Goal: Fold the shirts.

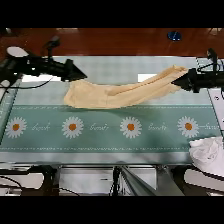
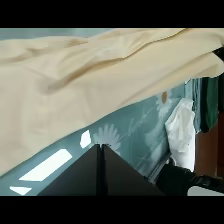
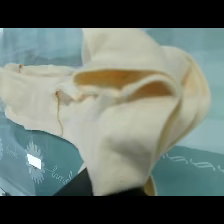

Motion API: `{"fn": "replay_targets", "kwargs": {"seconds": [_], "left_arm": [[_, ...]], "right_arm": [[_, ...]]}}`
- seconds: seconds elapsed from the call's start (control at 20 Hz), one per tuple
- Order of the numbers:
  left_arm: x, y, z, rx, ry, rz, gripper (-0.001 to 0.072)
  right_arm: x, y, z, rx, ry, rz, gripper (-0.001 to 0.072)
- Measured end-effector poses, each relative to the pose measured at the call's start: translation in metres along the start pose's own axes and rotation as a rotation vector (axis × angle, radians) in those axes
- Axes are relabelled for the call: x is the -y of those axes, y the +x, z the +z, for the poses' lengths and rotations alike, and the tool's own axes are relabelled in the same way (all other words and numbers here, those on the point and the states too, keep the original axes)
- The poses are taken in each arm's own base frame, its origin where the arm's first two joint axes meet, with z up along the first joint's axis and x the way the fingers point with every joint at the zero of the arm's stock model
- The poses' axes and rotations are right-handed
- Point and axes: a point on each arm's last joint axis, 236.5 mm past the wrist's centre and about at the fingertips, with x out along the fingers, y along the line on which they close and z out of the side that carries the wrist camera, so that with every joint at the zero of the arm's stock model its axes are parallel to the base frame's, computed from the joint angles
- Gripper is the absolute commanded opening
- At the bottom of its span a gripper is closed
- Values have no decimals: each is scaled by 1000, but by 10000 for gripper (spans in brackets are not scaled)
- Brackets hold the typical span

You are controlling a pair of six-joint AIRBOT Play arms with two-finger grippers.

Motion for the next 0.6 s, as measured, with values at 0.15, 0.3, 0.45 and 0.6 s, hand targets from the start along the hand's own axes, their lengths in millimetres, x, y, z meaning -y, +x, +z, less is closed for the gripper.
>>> {"fn": "replay_targets", "kwargs": {"seconds": [0.15,0.3,0.45,0.6], "left_arm": [[32,55,-9,-12,13,-10,21],[48,108,-33,-63,-7,-4,21],[54,153,-62,-126,-40,8,21],[54,188,-83,-154,-69,28,21]], "right_arm": [[-18,-19,-6,14,-27,-12,30],[-37,-33,-13,32,-61,-16,30],[-51,-44,-19,47,-87,-20,30],[-62,-53,-23,64,-113,-23,30]]}}
